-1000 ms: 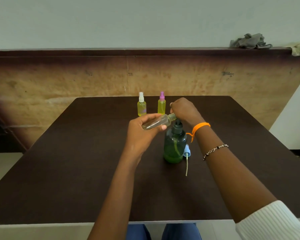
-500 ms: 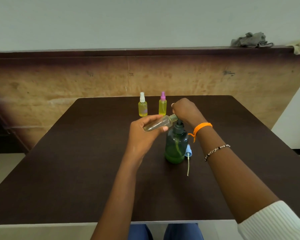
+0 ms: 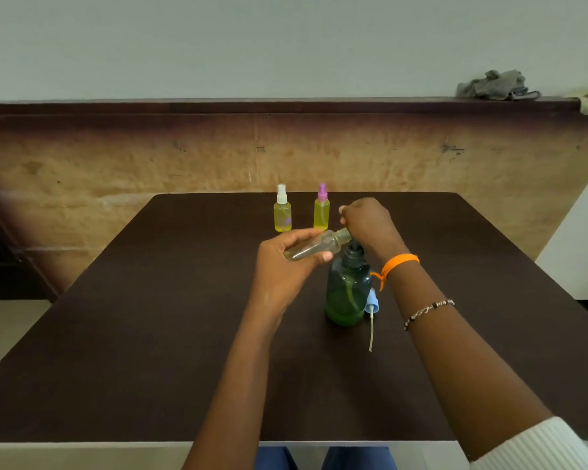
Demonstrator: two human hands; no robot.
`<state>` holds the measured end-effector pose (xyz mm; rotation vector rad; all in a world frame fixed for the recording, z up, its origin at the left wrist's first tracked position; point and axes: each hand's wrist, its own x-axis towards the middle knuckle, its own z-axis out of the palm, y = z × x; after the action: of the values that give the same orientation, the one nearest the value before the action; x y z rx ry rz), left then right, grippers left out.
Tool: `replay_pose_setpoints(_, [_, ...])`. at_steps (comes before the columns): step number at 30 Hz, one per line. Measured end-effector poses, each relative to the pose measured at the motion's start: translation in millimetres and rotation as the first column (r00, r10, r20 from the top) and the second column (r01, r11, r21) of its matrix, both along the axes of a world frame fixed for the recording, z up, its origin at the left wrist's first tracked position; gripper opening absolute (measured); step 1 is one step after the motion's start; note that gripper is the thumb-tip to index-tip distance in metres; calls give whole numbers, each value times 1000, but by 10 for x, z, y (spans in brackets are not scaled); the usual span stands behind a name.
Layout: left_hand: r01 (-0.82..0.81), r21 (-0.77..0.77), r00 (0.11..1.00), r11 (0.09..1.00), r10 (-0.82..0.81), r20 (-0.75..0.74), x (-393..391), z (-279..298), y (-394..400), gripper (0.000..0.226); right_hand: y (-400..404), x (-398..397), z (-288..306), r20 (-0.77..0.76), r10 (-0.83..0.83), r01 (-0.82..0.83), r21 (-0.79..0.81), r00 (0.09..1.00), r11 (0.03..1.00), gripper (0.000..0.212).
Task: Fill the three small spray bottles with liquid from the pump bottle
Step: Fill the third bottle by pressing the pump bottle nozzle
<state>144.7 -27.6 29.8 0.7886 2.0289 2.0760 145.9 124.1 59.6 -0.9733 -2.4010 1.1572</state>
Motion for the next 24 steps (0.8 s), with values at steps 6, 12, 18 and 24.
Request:
replay_pose_setpoints(6, [-3,-22,1000,1000,3,-5,-23,-38,-9,36,-26,44,-64,-51,-24,21,-52,998,998,31])
replay_pose_setpoints(12, [13,-10,1000,1000,-13,-16,-30,46,-13,34,-50,28,84,-25,30,-29,29,999,999,40])
replay_pose_setpoints(18, [-2,-12,1000,1000,2,-1,-39,-70,2,37,-61,77,-103,-101,-83,82,-18,991,996,24])
replay_pose_setpoints(24, [-12,-2,999,1000,12,-37,-29,-33,-2,38,-64,88,4,-61,-47,51,61,997,997,33])
